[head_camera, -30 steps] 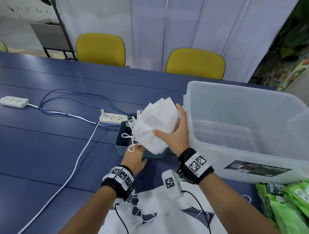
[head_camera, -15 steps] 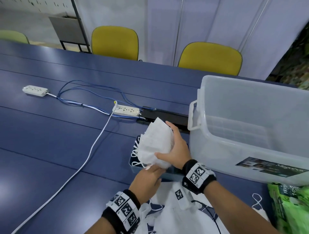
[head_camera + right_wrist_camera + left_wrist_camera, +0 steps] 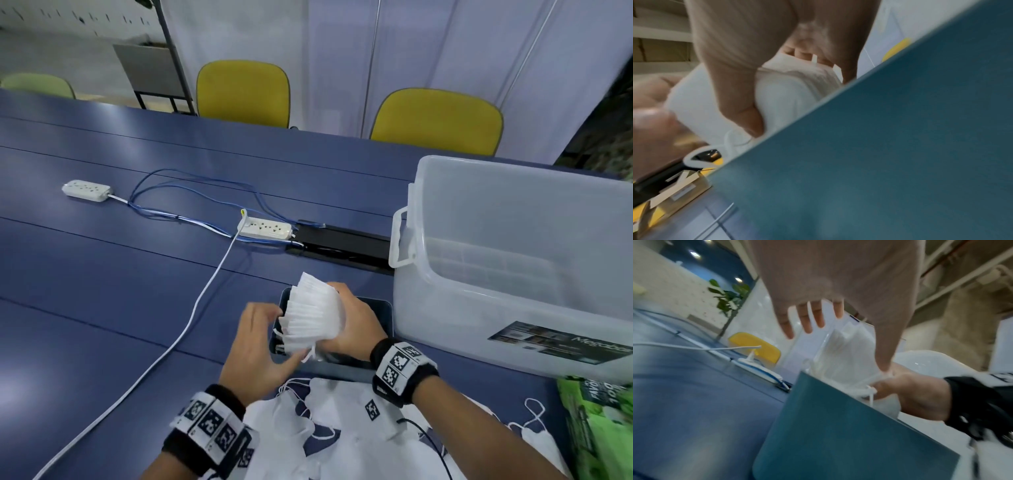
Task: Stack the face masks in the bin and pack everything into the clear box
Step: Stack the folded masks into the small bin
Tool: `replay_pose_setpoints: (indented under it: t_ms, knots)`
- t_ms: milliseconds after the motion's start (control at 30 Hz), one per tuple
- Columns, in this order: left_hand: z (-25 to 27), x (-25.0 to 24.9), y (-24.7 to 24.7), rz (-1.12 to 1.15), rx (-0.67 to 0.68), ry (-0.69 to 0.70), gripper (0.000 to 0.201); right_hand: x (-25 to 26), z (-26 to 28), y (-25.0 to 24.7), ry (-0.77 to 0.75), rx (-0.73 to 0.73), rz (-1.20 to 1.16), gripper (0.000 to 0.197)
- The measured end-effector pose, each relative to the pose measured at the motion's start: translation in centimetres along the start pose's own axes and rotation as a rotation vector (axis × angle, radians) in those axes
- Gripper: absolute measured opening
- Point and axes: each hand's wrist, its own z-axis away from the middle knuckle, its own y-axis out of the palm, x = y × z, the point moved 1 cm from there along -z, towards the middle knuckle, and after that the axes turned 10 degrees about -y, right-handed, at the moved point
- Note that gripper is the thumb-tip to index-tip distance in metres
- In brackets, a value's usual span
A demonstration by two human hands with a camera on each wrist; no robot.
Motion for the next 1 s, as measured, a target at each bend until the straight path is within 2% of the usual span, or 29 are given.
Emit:
replay_pose_setpoints:
  t_ms: [67, 133, 233, 333, 400, 500, 567, 667, 733, 800, 900, 1000]
  knots:
    - [-0.8, 1.5, 0.0, -0.003, 0.091, -0.105, 0.098, -0.1, -0.5, 0.8, -0.044, 0.031, -0.027, 0.096]
    - [-1.2, 2.8, 0.7, -0.017, 0.229, -0.197, 0.126, -0.4, -0.8, 1.8, -0.067, 0.103, 0.005, 0.100]
    - [-1.5, 3.8, 2.0, -0.077, 0.365, -0.205, 0.135, -1.2, -0.9, 2.6, -0.025, 0.219, 0.124, 0.108]
    - [-1.6, 3.5, 2.4, 0.012, 0.379, -0.260, 0.141, -1.7, -0.9, 2.4, 0.090, 0.271, 0.099, 0.129]
    - [-1.4, 3.2, 2.3, 0.096, 0.386, -0.288, 0.142, -1.8, -0.8, 1.7, 0.104, 0.323, 0.060, 0.134]
    - [-1.2, 2.5, 1.5, 0.237, 0.379, -0.284, 0.135, -1.4, -0.2, -0.4, 0.124, 0.344, -0.117, 0.128]
    - [-1.2, 2.2, 1.1, 0.333, 0.353, -0.314, 0.123, -0.8, 0.5, -1.6, 0.129, 0.259, -0.230, 0.114]
    - [-1.9, 1.4, 1.5, 0.506, 0.311, -0.418, 0.098, 0.1, 1.1, -1.3, 0.210, 0.051, -0.370, 0.093]
    - [-2.5, 0.7, 2.0, 0.618, 0.299, -0.530, 0.096, 0.9, 1.1, 0.1, 0.246, -0.003, -0.438, 0.083]
    - [-2.9, 0.6, 2.4, 0.647, 0.302, -0.596, 0.105, 1.7, 0.8, 1.7, 0.288, 0.015, -0.423, 0.076]
    - [-3.0, 0.6, 2.8, 0.611, 0.317, -0.579, 0.090, 2.7, 0.2, 3.6, 0.352, 0.076, -0.243, 0.072]
    - [-3.0, 0.4, 3.3, 0.504, 0.345, -0.555, 0.085, 3.1, 0.0, 5.1, 0.347, 0.095, -0.037, 0.073]
